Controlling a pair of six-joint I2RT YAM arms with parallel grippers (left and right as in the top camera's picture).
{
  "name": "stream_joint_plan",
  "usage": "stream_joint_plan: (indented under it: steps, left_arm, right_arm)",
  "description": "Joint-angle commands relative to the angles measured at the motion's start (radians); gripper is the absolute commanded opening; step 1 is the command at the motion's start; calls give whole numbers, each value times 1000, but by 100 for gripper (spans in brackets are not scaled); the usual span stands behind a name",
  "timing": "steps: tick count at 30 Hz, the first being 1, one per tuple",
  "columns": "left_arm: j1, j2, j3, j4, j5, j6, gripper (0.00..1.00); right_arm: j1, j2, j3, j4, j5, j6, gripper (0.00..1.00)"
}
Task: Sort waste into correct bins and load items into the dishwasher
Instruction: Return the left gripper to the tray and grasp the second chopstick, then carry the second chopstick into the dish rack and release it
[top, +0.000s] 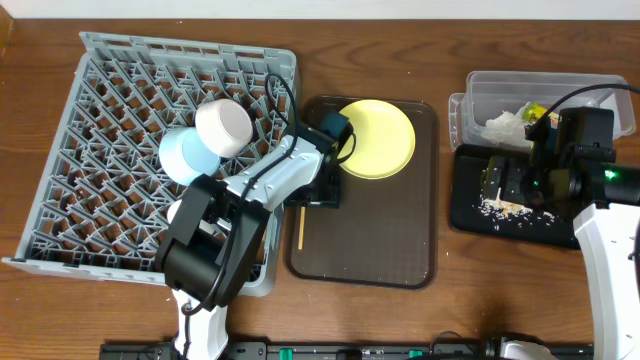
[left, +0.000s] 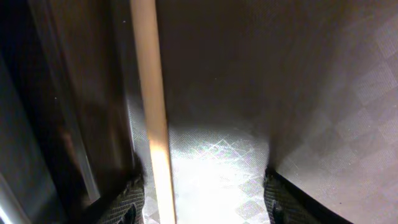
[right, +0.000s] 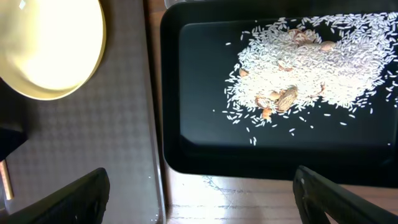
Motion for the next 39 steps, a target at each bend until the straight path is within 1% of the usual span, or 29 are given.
stream_joint_plan:
  steps: [1,4,6,12,14,15,18,24,28,31,34,36,39]
  left_arm:
    - [-2,41,-7,-1,-24,-5,56]
    - [-2,42,-8,0,-24,-5,41]
    - [-4,42,-19,14,-24,-5,38]
    - [-10,42,-38,19,-24,-5,20]
    - [-10,42,-38,16,-24,-5,19]
    - [-10,42,-38,16,-24,-5,13]
    - [-10,36,-37,12,-24,-5,7]
    - [-10,-31,-23,-22,-24,28,6]
    - [-10,-131,-19,-43,-24,54,6]
    - [-7,-219,-17,-56,-24,95,6]
    - [-6,-316,-2,-78,-26,169,6]
    - [-3,-378,9,-96,-47,202,6]
    - [18,-457,14,-120,-143,216,6]
  right_arm:
    - [-6,-7,14,0,5,8,92]
    - [-6,-8,14,-3,5,8,92]
    - [-6,-8,14,-4,5,8,92]
    - [-6,-8,14,-3,5,8,92]
    - [-6,-7,14,-3,5,8,92]
    - [-6,-8,14,-3,5,8,92]
    - [-6,-8,14,-5,5,8,92]
    - [-6,-8,14,-11,5,8,92]
    - [-6,-8,14,-10,5,8,92]
    - [-6,-8,14,-10,5,8,92]
    - [-6,-8,14,-10,5,8,92]
    - [-6,-8,14,-10,5,8,92]
    - [-6,-8,14,-10,5,8,92]
